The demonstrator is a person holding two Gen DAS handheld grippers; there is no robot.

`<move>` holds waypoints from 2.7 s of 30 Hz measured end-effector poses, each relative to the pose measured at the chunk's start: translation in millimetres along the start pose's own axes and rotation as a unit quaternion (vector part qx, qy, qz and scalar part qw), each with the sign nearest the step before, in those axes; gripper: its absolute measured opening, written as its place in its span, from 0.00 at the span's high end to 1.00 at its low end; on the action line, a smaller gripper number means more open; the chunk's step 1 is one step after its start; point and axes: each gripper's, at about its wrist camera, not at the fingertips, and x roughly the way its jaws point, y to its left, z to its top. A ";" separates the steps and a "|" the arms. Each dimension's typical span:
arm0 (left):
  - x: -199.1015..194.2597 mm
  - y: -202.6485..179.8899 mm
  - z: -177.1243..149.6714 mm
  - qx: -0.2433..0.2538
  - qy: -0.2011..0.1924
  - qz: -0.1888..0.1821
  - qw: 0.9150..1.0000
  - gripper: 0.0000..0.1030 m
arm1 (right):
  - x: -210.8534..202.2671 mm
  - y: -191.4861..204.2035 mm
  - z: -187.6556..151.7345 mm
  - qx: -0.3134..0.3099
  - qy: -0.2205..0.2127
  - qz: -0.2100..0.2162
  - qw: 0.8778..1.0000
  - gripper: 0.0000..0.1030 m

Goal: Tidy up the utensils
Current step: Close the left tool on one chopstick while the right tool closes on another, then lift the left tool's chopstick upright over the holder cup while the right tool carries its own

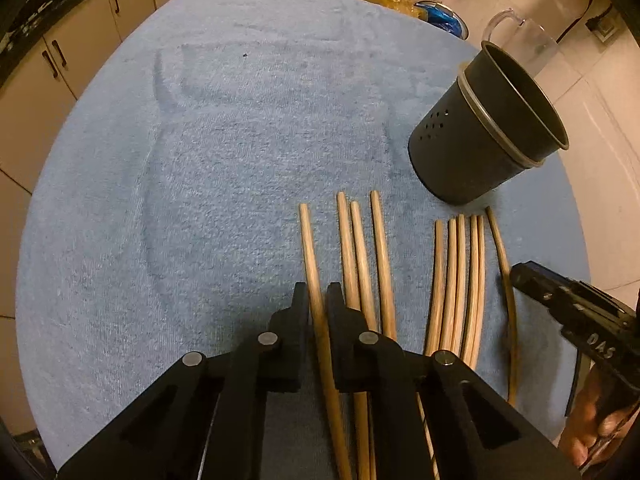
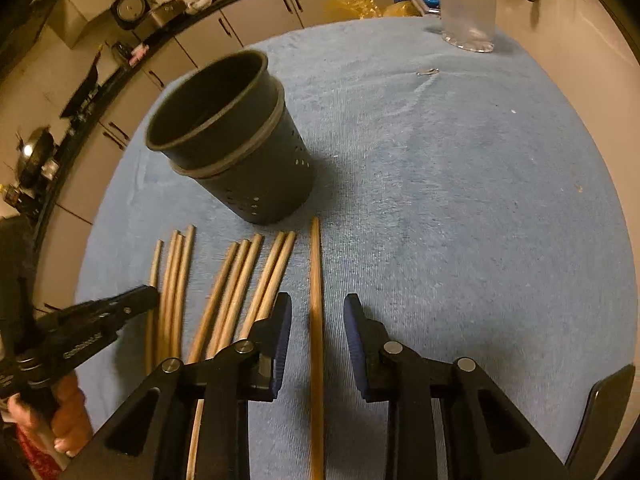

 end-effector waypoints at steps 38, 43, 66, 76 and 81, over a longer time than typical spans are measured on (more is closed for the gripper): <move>-155.4 -5.7 -71.8 0.021 -0.231 -0.060 0.971 0.94 | -143.1 29.9 -75.3 -0.031 -0.256 0.104 0.961 0.93; -173.2 -9.3 -77.9 0.025 -0.247 -0.062 0.967 0.94 | -155.4 29.1 -80.0 -0.030 -0.270 0.107 0.956 0.93; -205.3 -19.1 -58.6 0.031 -0.274 -0.067 0.959 0.94 | -194.8 26.3 -71.4 -0.027 -0.306 0.114 0.945 0.93; -222.9 -28.2 -42.4 0.039 -0.287 -0.068 0.955 0.94 | -210.9 21.9 -58.4 -0.024 -0.318 0.116 0.941 0.93; -235.9 -35.3 -29.8 0.044 -0.298 -0.067 0.951 0.94 | -222.6 19.3 -47.6 -0.020 -0.328 0.119 0.937 0.93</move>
